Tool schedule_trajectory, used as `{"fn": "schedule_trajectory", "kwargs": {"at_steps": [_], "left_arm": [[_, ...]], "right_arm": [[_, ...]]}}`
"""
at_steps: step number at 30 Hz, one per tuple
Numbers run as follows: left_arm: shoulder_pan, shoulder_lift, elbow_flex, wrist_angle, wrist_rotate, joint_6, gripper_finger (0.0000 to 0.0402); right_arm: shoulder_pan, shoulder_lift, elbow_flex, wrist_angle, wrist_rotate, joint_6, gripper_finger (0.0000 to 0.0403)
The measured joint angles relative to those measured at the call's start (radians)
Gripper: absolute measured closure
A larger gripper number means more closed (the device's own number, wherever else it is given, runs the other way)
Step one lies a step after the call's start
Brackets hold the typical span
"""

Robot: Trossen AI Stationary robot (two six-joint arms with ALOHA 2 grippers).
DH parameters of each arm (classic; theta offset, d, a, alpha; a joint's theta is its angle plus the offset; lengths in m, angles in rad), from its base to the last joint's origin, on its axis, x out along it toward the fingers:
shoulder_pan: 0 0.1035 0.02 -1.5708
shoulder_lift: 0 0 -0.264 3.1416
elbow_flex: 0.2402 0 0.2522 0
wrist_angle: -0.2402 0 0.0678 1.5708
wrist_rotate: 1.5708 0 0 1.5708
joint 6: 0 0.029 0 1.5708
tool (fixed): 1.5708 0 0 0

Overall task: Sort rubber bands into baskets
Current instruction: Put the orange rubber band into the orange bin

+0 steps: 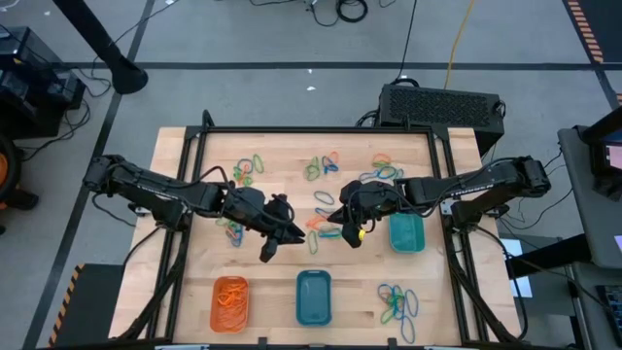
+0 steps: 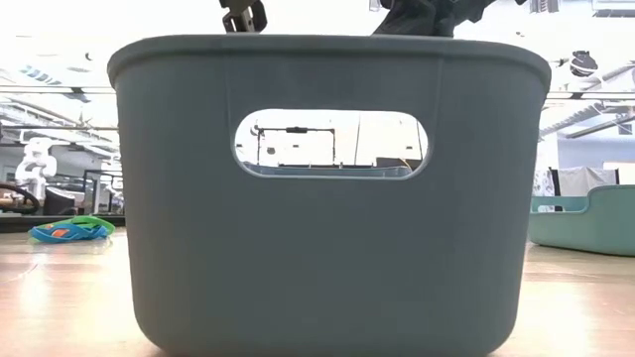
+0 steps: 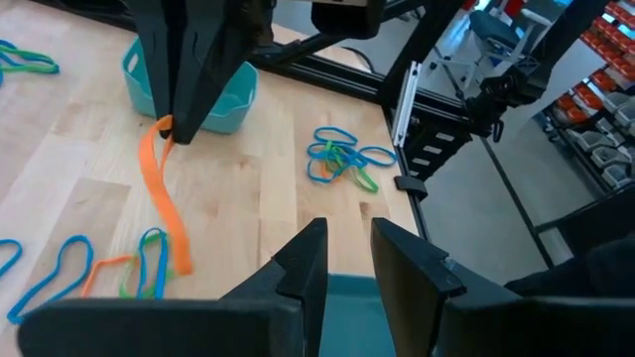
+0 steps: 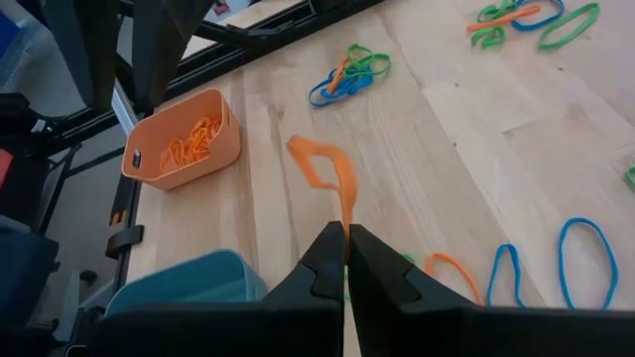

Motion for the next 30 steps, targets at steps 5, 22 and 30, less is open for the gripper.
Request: {"fn": "schedule_trajectory", "kwargs": {"at_steps": [5,22,30], "left_arm": [[0.000,0.000,0.000,0.000,-0.076,-0.031,0.0313],[0.026,-0.001,0.000,-0.004,-0.149,-0.134,0.0210],[0.050,-0.001,0.000,0.011,-0.147,-0.100,0.0146]], "right_arm": [[0.000,0.000,0.000,0.000,0.000,0.002,0.0402],[0.000,0.000,0.000,0.000,0.000,-0.013,0.0403],[0.000,0.000,0.000,0.000,-0.005,-0.012,0.0403]]}}
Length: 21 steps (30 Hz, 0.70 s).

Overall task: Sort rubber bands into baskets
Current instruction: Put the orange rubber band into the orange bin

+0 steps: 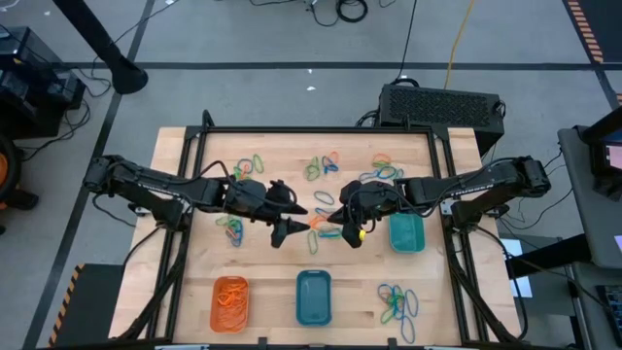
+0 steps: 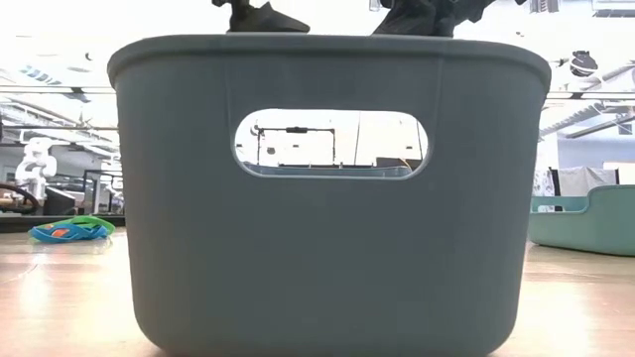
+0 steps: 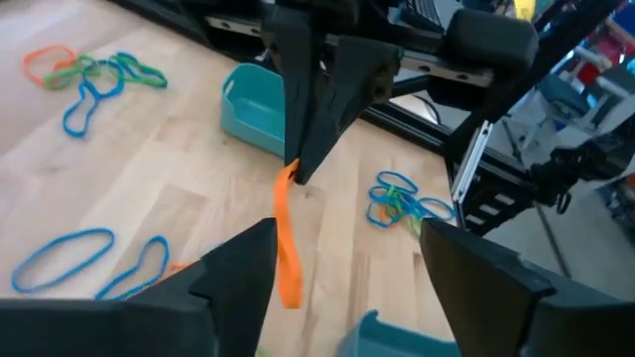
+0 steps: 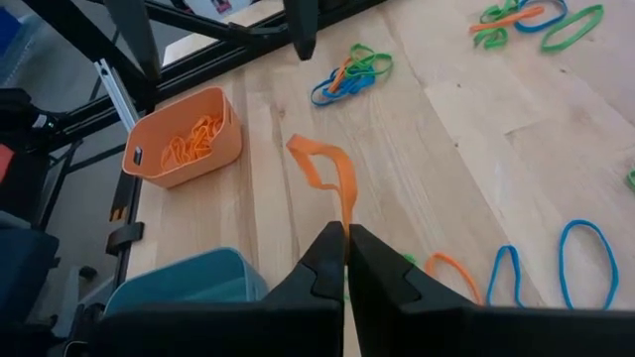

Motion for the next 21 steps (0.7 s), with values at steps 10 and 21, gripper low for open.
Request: {"fn": "schedule_trajectory", "kwargs": {"at_steps": [10,21], "left_arm": [[0.001,0.060,0.002,0.032,0.073,0.055,0.0134],[0.019,0.102,0.002,0.078,0.122,0.058,0.0134]], "right_arm": [[0.000,0.000,0.000,0.001,-0.019,-0.012,0.0403],[0.000,0.000,0.000,0.005,-0.020,-0.004,0.0403]]}}
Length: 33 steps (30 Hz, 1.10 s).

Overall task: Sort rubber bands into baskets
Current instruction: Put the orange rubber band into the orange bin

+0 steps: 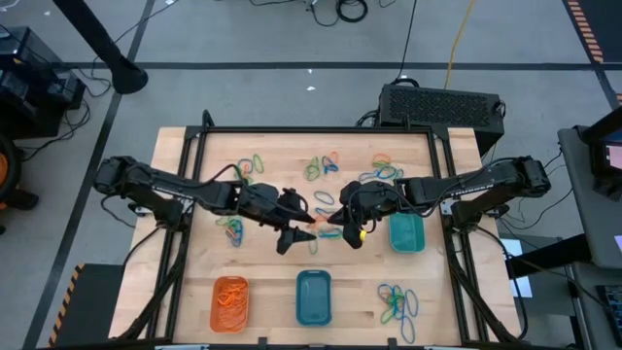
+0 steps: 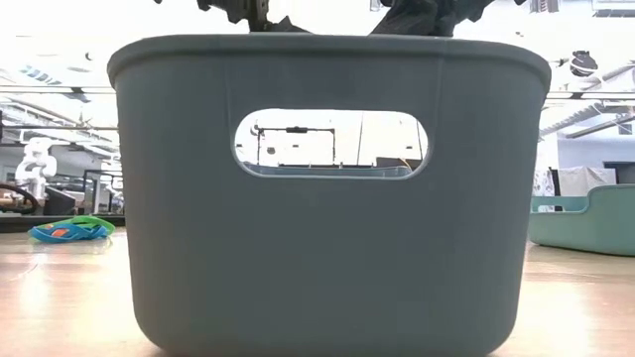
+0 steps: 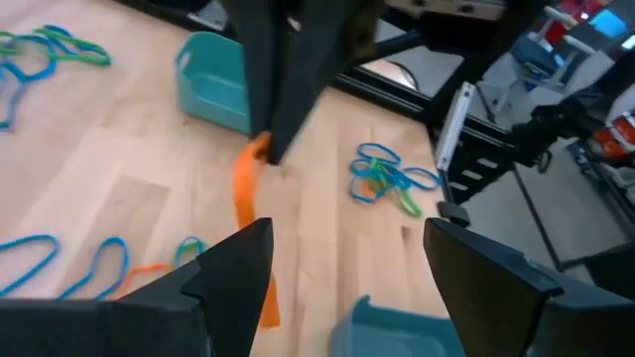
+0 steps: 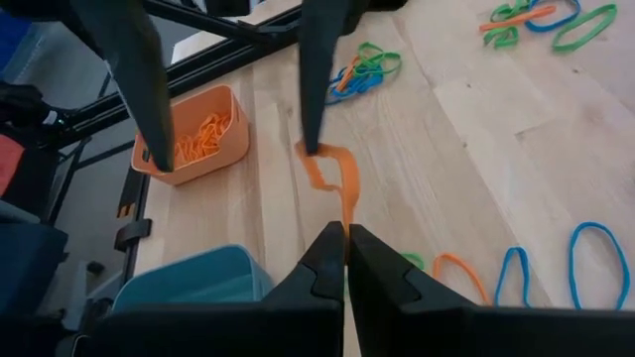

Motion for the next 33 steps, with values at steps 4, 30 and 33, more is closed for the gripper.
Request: {"fn": "schedule_trajectory", "kwargs": {"at_steps": [4,30,33], "left_arm": [[0.011,0.000,0.000,0.030,-0.014,0.028,0.0134],[0.021,0.138,-0.002,0.190,0.099,-0.010,0.0134],[0.021,0.141,-0.002,0.195,0.125,-0.011,0.0134]], "right_arm": [[0.000,0.000,0.000,-0.001,-0.004,0.014,0.0403],[0.000,0.000,0.000,0.043,-0.032,0.026,0.0403],[0.006,0.000,0.000,0.043,-0.034,0.026,0.0403]]}}
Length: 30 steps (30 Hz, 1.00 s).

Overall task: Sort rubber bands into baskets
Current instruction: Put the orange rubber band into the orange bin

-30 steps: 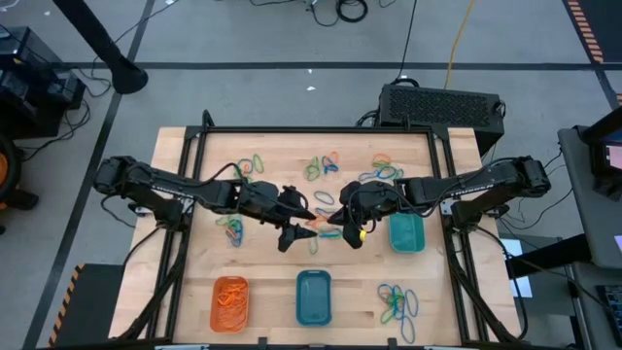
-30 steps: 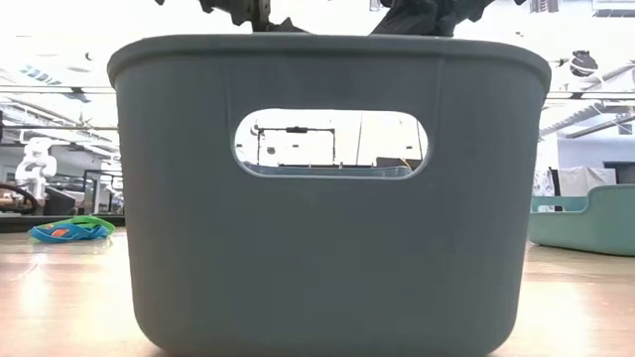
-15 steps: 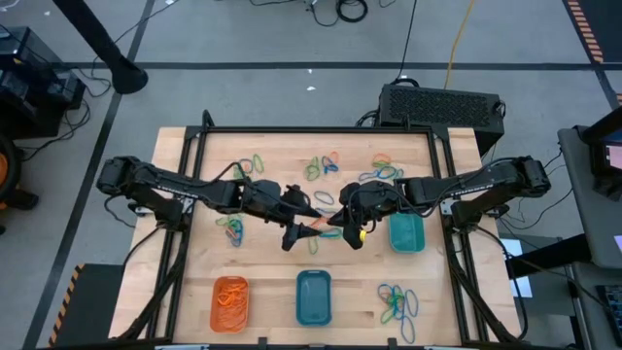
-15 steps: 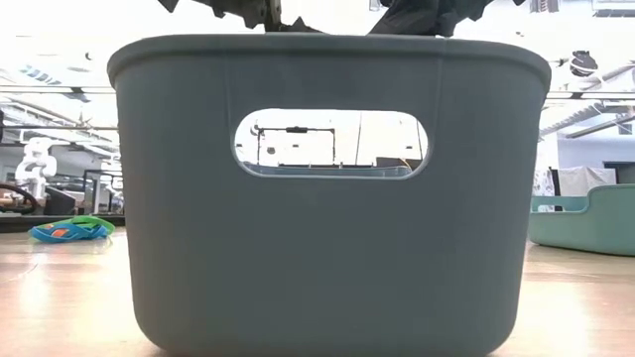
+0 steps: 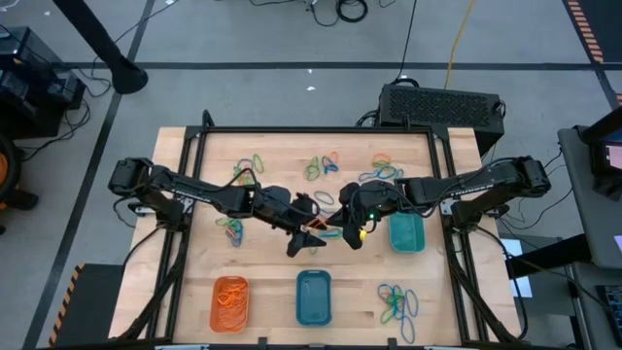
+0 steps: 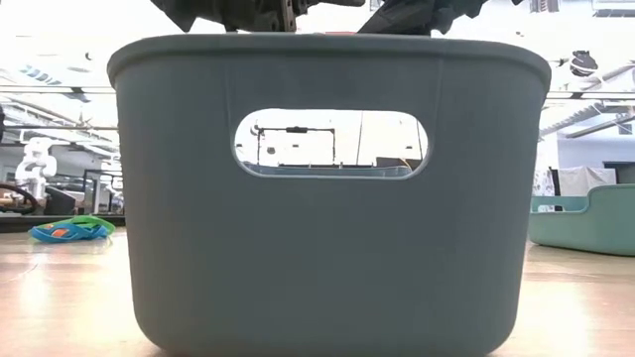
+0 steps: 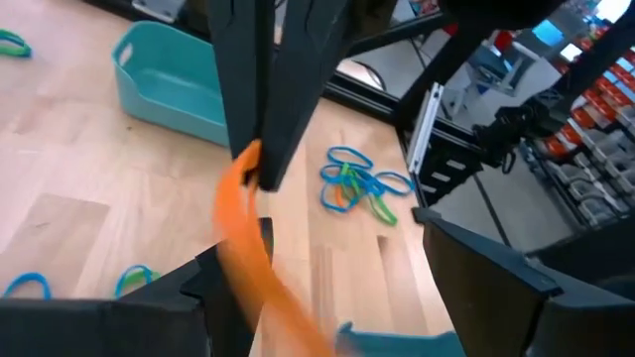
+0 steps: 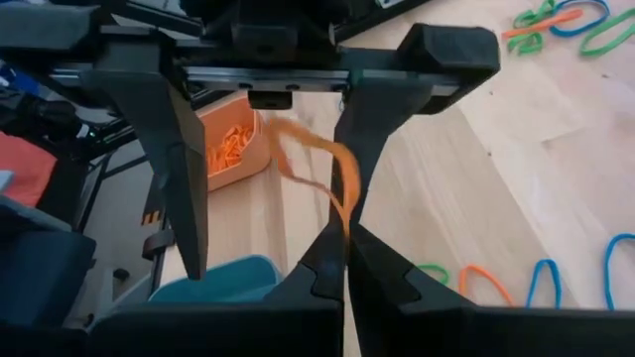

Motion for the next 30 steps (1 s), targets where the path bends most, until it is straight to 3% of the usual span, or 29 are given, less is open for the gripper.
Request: {"fn": "schedule_trajectory", "kwargs": {"at_steps": [6,19,30], "left_arm": [[0.000,0.001,0.000,0.002,0.009,-0.026,0.0153],[0.000,0.001,0.000,-0.003,0.009,-0.028,0.0277],[0.000,0.001,0.000,-0.002,0.001,-0.053,0.0292]], "right_arm": [[0.015,0.000,0.000,0.000,-0.002,-0.007,0.0403],[0.015,0.000,0.000,-0.012,-0.069,-0.031,0.0403],[0.016,0.000,0.000,-0.053,-0.073,-0.053,0.0403]]}}
